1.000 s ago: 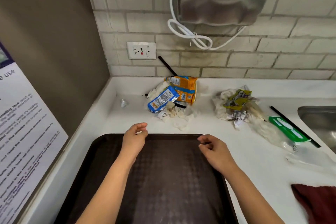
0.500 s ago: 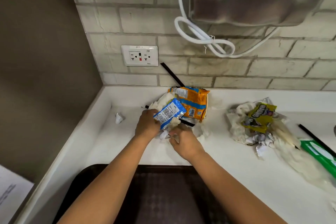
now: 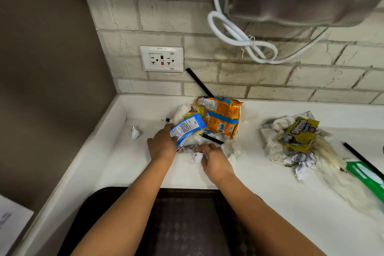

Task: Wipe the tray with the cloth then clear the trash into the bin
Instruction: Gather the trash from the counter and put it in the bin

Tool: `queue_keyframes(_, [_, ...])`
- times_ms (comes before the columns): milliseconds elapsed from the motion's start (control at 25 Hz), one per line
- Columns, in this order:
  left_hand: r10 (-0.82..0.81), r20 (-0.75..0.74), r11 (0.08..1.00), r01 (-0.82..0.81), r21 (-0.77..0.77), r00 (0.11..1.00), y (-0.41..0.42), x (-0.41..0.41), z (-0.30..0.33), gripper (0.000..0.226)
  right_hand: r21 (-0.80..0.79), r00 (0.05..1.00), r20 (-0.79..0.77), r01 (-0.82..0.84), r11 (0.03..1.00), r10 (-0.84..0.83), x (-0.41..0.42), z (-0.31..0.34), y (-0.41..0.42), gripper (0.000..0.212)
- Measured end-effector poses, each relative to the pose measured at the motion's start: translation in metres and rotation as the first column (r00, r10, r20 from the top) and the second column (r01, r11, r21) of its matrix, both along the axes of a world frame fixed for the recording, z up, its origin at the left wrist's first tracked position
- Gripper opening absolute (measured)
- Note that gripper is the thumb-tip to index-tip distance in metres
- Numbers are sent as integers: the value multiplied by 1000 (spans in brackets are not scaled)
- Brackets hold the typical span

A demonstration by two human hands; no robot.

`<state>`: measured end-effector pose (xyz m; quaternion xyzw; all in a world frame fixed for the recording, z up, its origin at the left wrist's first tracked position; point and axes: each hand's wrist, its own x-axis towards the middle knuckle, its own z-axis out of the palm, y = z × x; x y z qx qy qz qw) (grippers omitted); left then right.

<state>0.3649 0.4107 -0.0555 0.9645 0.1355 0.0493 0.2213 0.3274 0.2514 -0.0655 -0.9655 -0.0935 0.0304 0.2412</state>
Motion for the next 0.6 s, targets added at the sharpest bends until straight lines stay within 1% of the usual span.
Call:
queue_keyframes(80, [20, 58, 999, -23, 45, 998, 5, -11, 0, 34, 43, 1000, 0, 2, 999, -2, -9, 3, -5, 38])
queue_keyframes(160, [32, 112, 999, -36, 34, 993, 9, -22, 1, 30, 76, 1000, 0, 7, 997, -7, -17, 4, -8, 35])
queue_keyframes(280, [26, 222, 998, -11, -70, 975, 13, -36, 2, 28, 153, 999, 6, 41, 987, -42, -27, 5, -13, 28])
queue_keyframes(440, [61, 340, 983, 3, -184, 939, 21, -49, 9, 26, 235, 994, 66, 64, 970, -82, -34, 9, -22, 23])
queue_keyframes(480, [83, 356, 965, 14, -261, 931, 23, -52, 11, 27, 267, 992, 81, 72, 961, -97, -36, 9, -24, 21])
queue_keyframes(520, [128, 369, 921, 28, -388, 920, 24, -57, 15, 27, 307, 988, 97, 83, 948, -118, -37, 11, -26, 19])
queue_keyframes(560, [183, 364, 847, 41, -530, 913, 23, -62, 19, 26, 356, 983, 111, 96, 930, -144, -38, 15, -29, 18])
queue_keyframes(600, [231, 339, 775, 39, -631, 912, 22, -68, 24, 25, 410, 979, 123, 100, 907, -163, -39, 20, -31, 16])
